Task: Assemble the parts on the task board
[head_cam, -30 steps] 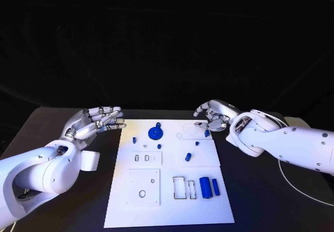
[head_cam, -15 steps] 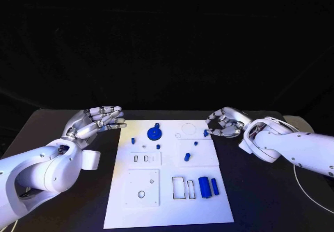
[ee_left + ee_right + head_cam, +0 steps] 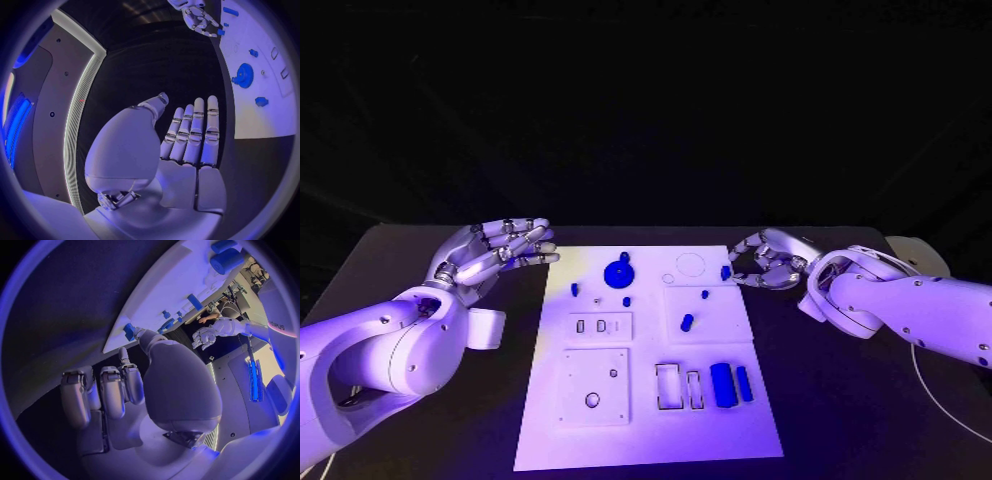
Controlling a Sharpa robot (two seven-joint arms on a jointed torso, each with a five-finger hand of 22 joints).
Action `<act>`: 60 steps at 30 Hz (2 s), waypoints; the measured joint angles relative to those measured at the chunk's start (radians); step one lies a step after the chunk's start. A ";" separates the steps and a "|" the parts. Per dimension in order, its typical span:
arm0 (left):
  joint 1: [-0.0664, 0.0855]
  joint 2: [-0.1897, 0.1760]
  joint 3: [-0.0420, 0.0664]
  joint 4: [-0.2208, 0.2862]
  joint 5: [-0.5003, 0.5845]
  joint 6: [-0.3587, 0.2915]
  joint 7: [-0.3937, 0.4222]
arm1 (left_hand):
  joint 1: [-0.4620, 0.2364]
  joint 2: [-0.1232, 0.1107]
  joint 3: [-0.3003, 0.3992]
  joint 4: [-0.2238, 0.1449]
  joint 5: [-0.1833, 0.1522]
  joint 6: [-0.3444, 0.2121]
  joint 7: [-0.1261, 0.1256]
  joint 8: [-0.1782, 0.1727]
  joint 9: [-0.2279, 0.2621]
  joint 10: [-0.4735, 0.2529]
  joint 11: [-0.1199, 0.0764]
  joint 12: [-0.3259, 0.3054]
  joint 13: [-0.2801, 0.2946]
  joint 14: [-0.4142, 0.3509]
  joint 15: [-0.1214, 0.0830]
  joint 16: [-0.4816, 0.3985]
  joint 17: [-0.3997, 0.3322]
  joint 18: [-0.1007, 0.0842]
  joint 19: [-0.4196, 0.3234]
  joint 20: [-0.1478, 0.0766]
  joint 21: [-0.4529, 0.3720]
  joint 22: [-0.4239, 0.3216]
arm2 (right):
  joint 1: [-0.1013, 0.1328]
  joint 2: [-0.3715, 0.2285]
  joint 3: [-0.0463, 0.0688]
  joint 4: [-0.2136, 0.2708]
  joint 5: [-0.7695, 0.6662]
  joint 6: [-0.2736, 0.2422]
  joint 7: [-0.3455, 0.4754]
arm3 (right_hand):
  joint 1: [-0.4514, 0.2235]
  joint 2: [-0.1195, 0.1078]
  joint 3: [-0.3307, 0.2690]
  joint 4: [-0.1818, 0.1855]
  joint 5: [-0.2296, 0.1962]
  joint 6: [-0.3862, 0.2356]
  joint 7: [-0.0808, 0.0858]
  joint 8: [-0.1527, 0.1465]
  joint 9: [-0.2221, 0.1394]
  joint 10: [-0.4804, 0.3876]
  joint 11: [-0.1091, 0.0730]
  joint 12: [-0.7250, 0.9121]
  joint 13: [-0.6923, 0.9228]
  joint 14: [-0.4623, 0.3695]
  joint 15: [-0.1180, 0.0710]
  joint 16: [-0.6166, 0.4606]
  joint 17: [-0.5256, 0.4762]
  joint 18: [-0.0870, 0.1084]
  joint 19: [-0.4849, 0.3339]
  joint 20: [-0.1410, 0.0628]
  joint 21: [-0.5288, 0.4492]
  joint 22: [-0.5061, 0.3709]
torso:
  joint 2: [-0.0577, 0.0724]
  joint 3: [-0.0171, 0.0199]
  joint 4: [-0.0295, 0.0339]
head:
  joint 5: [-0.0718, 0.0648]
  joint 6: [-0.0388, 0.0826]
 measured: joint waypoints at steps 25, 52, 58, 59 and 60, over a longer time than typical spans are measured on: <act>0.000 -0.001 0.000 -0.002 0.000 0.001 0.000 | 0.000 0.000 -0.003 -0.003 0.000 0.000 0.000 0.000 0.000 0.000 0.000 0.000 0.000 -0.004 0.004 -0.004 0.001 0.000 0.000 0.000 -0.004 -0.001 | -0.016 0.048 0.000 -0.029 -0.005 0.005 -0.007 | 0.020 0.029 0.029 -0.012 -0.004 0.062 -0.014 0.025 0.015 0.011 -0.004 0.011 0.001 0.004 0.003 0.000 0.001 0.000 0.000 0.000 0.000 0.000 | -0.001 -0.0020 0.0018 | 0.007 -0.010; 0.000 -0.006 0.000 -0.010 0.000 0.001 -0.001 | 0.000 0.000 -0.003 -0.003 0.000 0.000 0.000 0.000 0.000 0.000 0.000 0.000 0.000 -0.004 0.004 -0.003 0.002 0.000 0.000 0.000 -0.004 -0.001 | -0.017 0.043 0.003 0.012 -0.006 -0.080 -0.029 | 0.012 0.097 0.104 -0.056 0.000 0.125 -0.050 0.088 0.044 0.020 -0.049 0.034 0.000 0.002 -0.035 0.000 0.000 0.000 0.002 -0.031 0.000 0.000 | -0.002 0.0002 -0.0013 | 0.004 -0.015; 0.000 -0.006 0.000 -0.010 0.000 0.001 -0.001 | 0.000 0.000 0.000 -0.006 0.000 0.000 0.000 0.000 0.000 0.000 0.000 -0.003 0.001 -0.004 0.004 -0.003 0.003 0.000 0.000 0.000 -0.004 -0.002 | -0.002 0.034 0.006 0.097 -0.019 -0.103 -0.063 | -0.008 0.117 0.105 -0.055 -0.007 0.117 -0.058 0.088 0.035 0.020 -0.048 0.034 0.000 0.004 -0.036 0.000 0.000 0.000 -0.002 -0.034 0.000 0.000 | -0.004 -0.0005 -0.0026 | 0.004 -0.016; 0.000 -0.005 0.000 -0.011 0.000 0.001 -0.001 | 0.000 0.000 0.000 -0.006 0.000 0.000 0.000 0.000 0.000 0.000 0.000 -0.003 0.001 -0.004 0.004 -0.003 0.003 0.000 0.000 0.000 -0.004 -0.002 | 0.003 0.034 0.007 0.115 -0.025 -0.106 -0.072 | -0.012 0.121 0.105 -0.055 -0.007 0.116 -0.059 0.088 0.029 0.020 -0.049 0.034 0.000 0.004 -0.036 0.000 0.000 0.000 -0.002 -0.034 0.000 0.000 | -0.005 -0.0005 -0.0032 | 0.005 -0.017; 0.000 -0.005 0.000 -0.011 0.000 0.001 -0.001 | 0.000 0.000 0.000 -0.006 0.000 0.000 0.000 0.000 0.000 0.000 0.000 -0.003 0.001 -0.004 0.004 -0.003 0.003 0.000 0.000 0.000 -0.004 -0.002 | 0.008 0.035 0.007 0.132 -0.031 -0.108 -0.082 | -0.017 0.126 0.105 -0.055 -0.008 0.112 -0.063 0.088 0.024 0.020 -0.048 0.034 0.000 0.004 -0.036 0.000 0.000 0.000 -0.002 -0.034 0.000 0.000 | -0.005 -0.0005 -0.0032 | 0.006 -0.017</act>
